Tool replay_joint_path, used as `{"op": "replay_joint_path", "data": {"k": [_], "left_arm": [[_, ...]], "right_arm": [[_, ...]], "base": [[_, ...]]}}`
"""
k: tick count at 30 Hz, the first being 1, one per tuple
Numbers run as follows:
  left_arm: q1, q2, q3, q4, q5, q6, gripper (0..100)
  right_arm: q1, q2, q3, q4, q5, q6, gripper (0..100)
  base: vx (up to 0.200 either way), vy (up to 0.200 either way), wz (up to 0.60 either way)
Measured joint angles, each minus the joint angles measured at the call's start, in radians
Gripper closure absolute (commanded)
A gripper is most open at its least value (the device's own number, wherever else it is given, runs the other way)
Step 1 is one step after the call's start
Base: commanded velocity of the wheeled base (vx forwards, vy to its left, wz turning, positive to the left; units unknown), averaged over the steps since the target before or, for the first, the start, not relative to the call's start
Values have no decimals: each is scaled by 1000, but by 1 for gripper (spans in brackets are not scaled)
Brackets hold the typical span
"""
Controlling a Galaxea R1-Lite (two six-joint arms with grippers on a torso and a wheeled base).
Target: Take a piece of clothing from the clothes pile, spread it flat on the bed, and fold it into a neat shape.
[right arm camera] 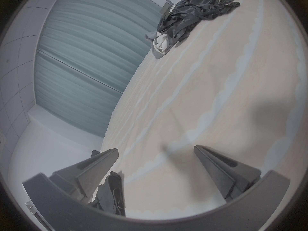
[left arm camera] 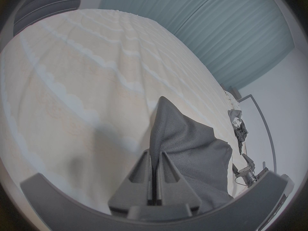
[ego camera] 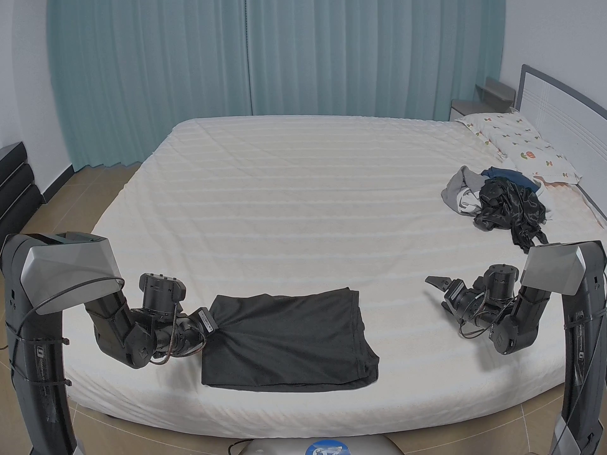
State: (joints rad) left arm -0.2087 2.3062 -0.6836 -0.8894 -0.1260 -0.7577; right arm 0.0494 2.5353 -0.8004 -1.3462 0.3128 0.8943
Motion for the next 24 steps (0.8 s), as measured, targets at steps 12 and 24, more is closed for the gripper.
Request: {"op": "replay_joint_path", "data": {"k": [12, 24], "left_arm": [[-9, -1, 21, -44, 7, -1, 0], [-13, 30, -56, -186, 13, -48, 0]], "right_arm": [[-1, 0, 0, 0, 0, 0, 0], [0, 0, -3, 1, -1, 0, 0]], "base": [[0, 0, 0], [0, 0, 0]]}}
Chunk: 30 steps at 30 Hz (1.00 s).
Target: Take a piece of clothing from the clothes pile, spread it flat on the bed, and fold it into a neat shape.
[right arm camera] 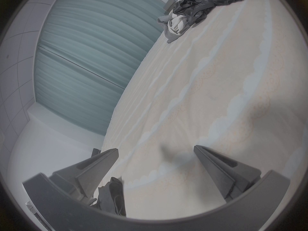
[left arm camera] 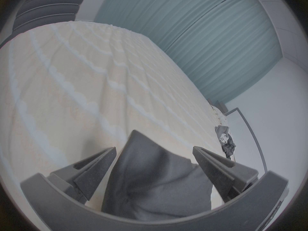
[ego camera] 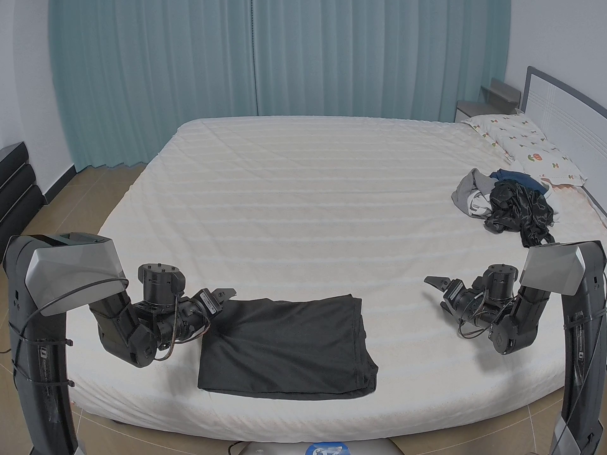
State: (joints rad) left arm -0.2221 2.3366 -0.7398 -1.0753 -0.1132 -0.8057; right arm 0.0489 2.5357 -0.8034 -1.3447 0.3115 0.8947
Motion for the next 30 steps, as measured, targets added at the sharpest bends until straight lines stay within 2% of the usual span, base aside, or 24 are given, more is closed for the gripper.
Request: {"op": "replay_joint_path", "data": {"k": [11, 12, 19, 30], "left_arm": [[-11, 84, -87, 2, 41, -5, 0], [-11, 87, -89, 2, 49, -6, 100], [-6, 93, -95, -3, 113, -47, 100], [2, 95, -83, -5, 173, -58, 100]], "right_arm": [[1, 4, -4, -1, -18, -3, 0], [1, 5, -4, -1, -19, -3, 0], [1, 6, -4, -1, -19, -4, 0], [1, 6, -3, -2, -19, -2, 0]], "base": [[0, 0, 0], [0, 0, 0], [0, 0, 0], [0, 0, 0]]}}
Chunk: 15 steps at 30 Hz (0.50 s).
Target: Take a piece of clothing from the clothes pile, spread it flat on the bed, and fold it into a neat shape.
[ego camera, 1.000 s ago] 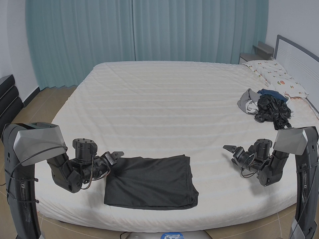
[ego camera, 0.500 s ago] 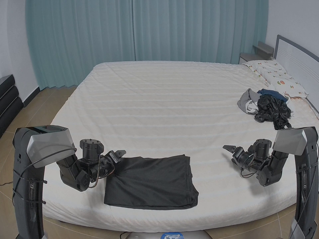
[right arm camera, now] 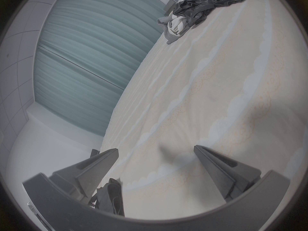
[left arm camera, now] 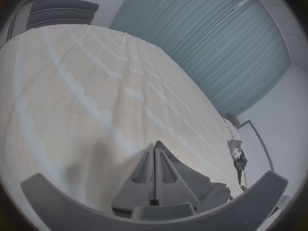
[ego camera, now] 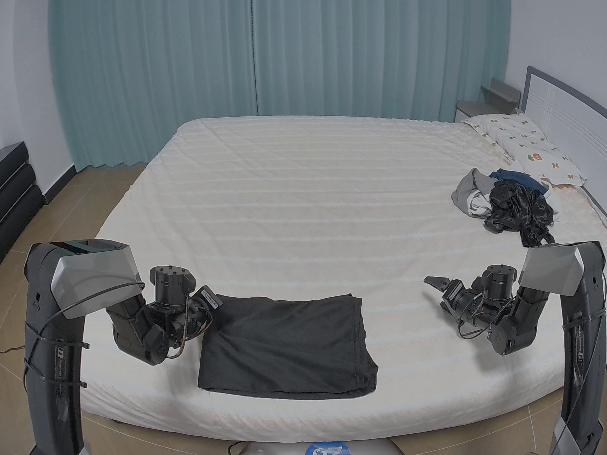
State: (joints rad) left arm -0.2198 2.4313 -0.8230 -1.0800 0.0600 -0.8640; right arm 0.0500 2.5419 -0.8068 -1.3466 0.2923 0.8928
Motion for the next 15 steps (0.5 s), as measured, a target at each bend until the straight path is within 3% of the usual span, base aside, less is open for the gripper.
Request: {"op": "replay_joint_path", "data": {"k": [11, 12, 15], "left_arm": [[6, 2, -14, 0, 18, -55, 100], [6, 2, -14, 0, 18, -56, 0], [8, 0, -11, 0, 18, -56, 0]], "right_arm": [[0, 0, 0, 0, 0, 0, 0], [0, 0, 0, 0, 0, 0, 0], [0, 0, -1, -1, 0, 0, 0]], "base": [[0, 0, 0], [0, 0, 0], [0, 0, 0]]}}
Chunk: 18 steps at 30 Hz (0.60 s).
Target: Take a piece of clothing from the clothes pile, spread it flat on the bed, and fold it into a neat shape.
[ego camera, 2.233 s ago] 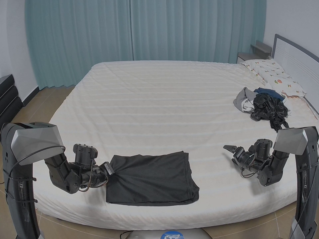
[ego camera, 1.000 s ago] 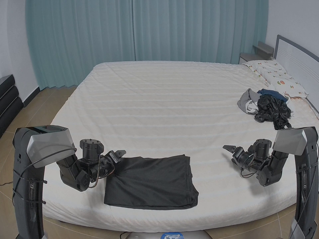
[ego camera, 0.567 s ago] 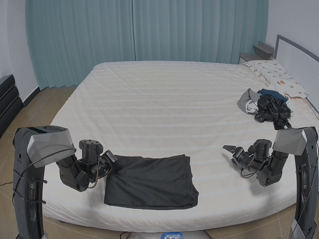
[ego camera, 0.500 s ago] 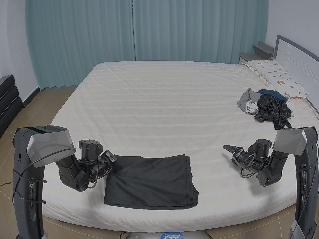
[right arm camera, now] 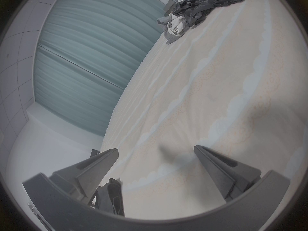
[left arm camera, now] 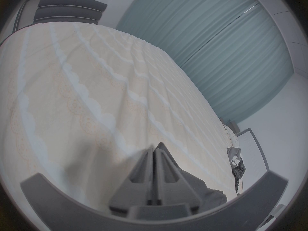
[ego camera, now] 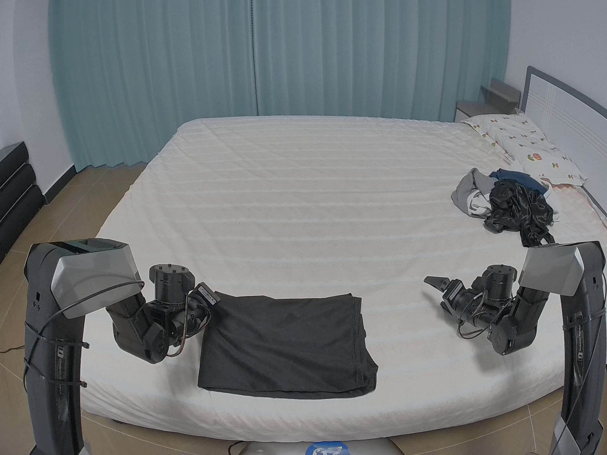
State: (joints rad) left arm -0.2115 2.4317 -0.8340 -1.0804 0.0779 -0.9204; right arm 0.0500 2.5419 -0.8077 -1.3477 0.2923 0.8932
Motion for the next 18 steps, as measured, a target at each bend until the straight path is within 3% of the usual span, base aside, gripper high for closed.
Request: {"op": "replay_joint_path", "data": {"k": [10, 18], "left_arm": [[44, -55, 34, 0, -5, -60, 0], [110, -193, 108, -1, -62, -44, 0]], "right_arm": [[-15, -28, 17, -36, -24, 6, 0], [-48, -222, 121, -27, -40, -9, 0]], "base": [[0, 0, 0], [0, 0, 0]]}}
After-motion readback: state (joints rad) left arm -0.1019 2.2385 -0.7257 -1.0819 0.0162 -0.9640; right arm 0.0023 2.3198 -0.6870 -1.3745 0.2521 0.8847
